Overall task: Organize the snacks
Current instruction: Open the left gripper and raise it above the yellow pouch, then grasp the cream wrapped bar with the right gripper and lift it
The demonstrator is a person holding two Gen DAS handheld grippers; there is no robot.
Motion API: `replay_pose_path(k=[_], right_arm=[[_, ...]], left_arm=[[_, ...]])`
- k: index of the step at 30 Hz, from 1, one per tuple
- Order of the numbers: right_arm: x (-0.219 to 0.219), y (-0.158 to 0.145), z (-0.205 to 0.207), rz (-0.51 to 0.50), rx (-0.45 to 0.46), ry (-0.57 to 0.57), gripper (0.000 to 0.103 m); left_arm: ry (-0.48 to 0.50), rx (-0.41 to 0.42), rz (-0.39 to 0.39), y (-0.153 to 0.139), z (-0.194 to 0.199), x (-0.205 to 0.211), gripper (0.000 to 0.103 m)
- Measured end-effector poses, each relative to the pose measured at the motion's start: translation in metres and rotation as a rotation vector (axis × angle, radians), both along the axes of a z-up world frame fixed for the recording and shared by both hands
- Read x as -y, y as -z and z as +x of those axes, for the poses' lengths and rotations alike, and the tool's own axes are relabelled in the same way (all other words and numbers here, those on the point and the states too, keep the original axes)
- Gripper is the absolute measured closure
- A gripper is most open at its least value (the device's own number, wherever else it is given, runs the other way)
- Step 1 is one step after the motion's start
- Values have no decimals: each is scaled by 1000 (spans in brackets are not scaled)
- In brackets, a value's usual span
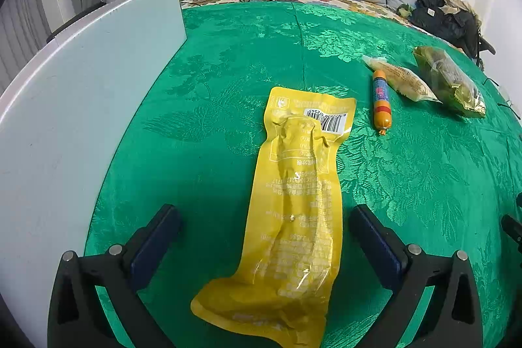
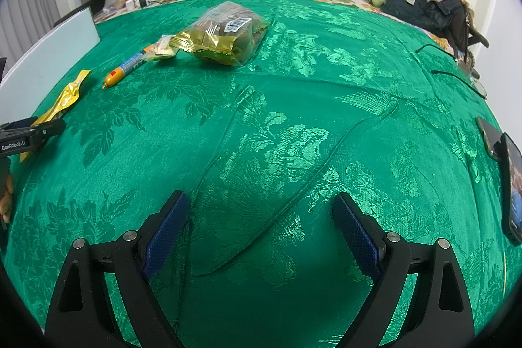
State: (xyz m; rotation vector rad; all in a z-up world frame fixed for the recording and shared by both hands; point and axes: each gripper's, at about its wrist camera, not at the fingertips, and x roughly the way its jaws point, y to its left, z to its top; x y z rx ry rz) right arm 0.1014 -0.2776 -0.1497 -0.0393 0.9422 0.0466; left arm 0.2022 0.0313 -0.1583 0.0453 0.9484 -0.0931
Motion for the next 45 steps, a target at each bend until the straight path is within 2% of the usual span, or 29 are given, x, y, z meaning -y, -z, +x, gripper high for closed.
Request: replay_pose_path(k=[14, 16, 19, 21, 24, 28, 30, 31, 32, 34, 37, 40, 42, 45], right_arm=[[0, 0, 0, 1, 3, 2, 11], [-4, -6, 1, 44, 6, 16, 13], [-23, -32, 8, 135, 77, -31, 13], [-58, -56, 30, 123, 110, -148, 13], [-99, -73, 73, 88, 111, -283, 15], [-140, -58, 149, -53, 8, -346, 15], [-152, -38, 177, -143, -72, -353, 23], [-153, -29, 186, -163, -114, -353, 34], [-152, -23, 191, -171, -147, -350, 52], [-151, -10, 200, -162, -221, -356, 57], [-146, -8, 200, -148, -235, -366, 58], [-139, -10, 198, -97, -262, -333, 83], [-135, -15, 192, -66, -259, -328, 85], [-125, -35, 173, 22, -206, -313, 86]], left_arm=[[0, 0, -1, 0, 0, -1, 0], [0, 0, -2, 0, 0, -1, 0], [-1, 1, -2, 0, 0, 0, 0], [-1, 1, -2, 0, 0, 0, 0], [-1, 1, -2, 0, 0, -1, 0], [-1, 1, -2, 0, 0, -1, 0], [-1, 1, -2, 0, 0, -1, 0], [0, 1, -2, 0, 0, -1, 0], [0, 1, -2, 0, 0, -1, 0], [0, 1, -2, 0, 0, -1, 0], [0, 1, -2, 0, 0, -1, 0], [-1, 1, -2, 0, 0, -1, 0], [-1, 1, -2, 0, 0, -1, 0], [-1, 1, -2, 0, 0, -1, 0]])
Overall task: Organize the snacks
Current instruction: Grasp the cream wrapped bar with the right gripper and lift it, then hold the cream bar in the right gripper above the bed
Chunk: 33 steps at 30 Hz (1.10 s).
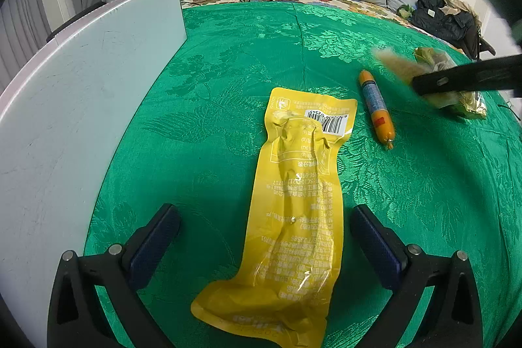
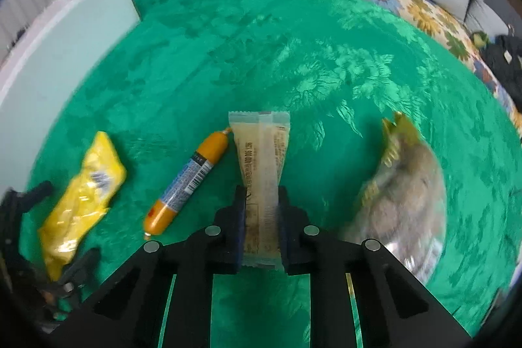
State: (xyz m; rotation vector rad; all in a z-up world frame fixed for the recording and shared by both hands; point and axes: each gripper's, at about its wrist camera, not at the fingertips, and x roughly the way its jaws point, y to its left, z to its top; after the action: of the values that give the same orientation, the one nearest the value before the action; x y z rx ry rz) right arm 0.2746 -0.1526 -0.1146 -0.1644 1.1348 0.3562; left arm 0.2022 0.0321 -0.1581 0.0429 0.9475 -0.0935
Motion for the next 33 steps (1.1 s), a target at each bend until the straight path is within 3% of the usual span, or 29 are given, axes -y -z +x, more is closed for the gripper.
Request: replay_pose_path(k=[5, 8, 16, 18, 20, 21, 22, 25, 29, 33], right_arm=[[22, -40, -52, 183, 80, 22, 86], [37, -42, -78, 219, 93, 40, 86], [88, -3, -147, 143, 120, 163, 85], [94, 7, -156, 130, 148, 174, 81], [105, 15, -162, 184, 165, 208, 60], [113, 15, -166, 217, 175, 234, 39], [122, 14, -170, 256, 191, 267, 36], [142, 8, -173, 345, 210, 326, 36], [148, 13, -169, 342, 187, 339, 36], [132, 15, -171, 317, 187, 274, 36]], left_arm=[[0, 0, 0, 0, 0, 0, 0], [0, 0, 0, 0, 0, 0, 0], [0, 0, 0, 0, 0, 0, 0], [0, 0, 0, 0, 0, 0, 0], [0, 0, 0, 0, 0, 0, 0], [0, 0, 0, 0, 0, 0, 0], [0, 0, 0, 0, 0, 0, 0], [0, 0, -1, 0, 0, 0, 0], [0, 0, -1, 0, 0, 0, 0], [0, 0, -1, 0, 0, -1, 0]])
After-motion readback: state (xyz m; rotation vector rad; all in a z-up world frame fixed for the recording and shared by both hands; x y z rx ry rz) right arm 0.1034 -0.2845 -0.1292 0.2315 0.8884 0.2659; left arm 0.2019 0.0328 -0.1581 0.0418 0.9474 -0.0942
